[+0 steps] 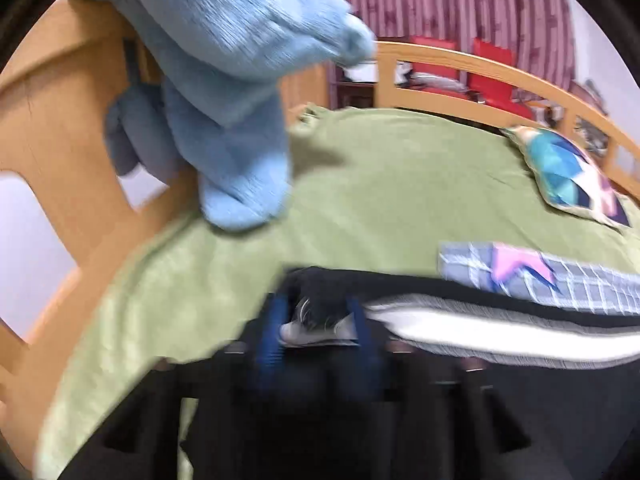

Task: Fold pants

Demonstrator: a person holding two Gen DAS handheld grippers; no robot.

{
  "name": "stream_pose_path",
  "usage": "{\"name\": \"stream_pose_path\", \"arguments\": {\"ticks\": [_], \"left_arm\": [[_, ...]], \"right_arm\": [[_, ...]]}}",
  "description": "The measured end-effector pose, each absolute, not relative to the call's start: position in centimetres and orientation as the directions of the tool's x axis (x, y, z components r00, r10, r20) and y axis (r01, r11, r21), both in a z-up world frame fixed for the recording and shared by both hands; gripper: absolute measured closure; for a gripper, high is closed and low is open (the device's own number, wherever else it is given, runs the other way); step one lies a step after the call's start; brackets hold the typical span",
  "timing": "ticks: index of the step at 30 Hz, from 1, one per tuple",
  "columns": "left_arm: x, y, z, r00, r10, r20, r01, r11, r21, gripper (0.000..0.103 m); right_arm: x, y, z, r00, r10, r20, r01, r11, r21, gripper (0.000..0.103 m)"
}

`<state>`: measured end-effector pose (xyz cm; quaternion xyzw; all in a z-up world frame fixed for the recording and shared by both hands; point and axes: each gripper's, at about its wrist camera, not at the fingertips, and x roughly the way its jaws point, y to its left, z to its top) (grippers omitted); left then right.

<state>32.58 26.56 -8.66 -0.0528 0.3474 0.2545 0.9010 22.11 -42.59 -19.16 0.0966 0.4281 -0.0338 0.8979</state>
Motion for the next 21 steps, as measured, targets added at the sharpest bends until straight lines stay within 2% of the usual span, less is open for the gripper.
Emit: {"name": "stream_pose_path", "arguments": {"ticks": [3,5,8,11,12,16,21], "left_arm": [[31.3,26.6,-6.2,0.653,0.475,-0.589,-0.51,0.852,0.122,0.043],[30.0,26.1,-5.7,0.664,0.45,-0.597,-0.482,0.868,0.118,0.038],[27.7,25.1,-6.5,0.661,0.385,-0.644,-0.445,0.892,0.076,0.037],[24.3,23.5,-8.9,0.663,0.216,-0.717,-0.369,0.927,-0.062,0.037],[22.7,23.0,-10.0,0.662,0.122,-0.739,-0.342,0.927,-0.153,0.037],[17.7,20.6,-14.7,0.667,-0.146,-0.73,-0.269,0.868,-0.418,0.037],[16.5,19.5,-19.1,0.646,-0.205,-0.735,-0.3,0.818,-0.491,0.037]], "right_arm": [[21.8,-42.7,-18.9,0.636,0.034,-0.771,0.154,0.973,0.171,0.045],[21.5,-42.2,-18.6,0.639,0.042,-0.768,0.148,0.973,0.176,0.045],[21.4,-41.2,-18.2,0.642,0.054,-0.765,0.132,0.975,0.18,0.045],[20.8,-41.1,-17.6,0.653,0.075,-0.754,0.123,0.971,0.203,0.045],[20.8,-41.2,-17.5,0.654,0.084,-0.752,0.124,0.969,0.215,0.045],[20.7,-42.4,-17.4,0.652,0.139,-0.745,0.131,0.947,0.292,0.042],[21.7,-44.2,-18.2,0.666,0.185,-0.723,0.145,0.918,0.369,0.038]]}}
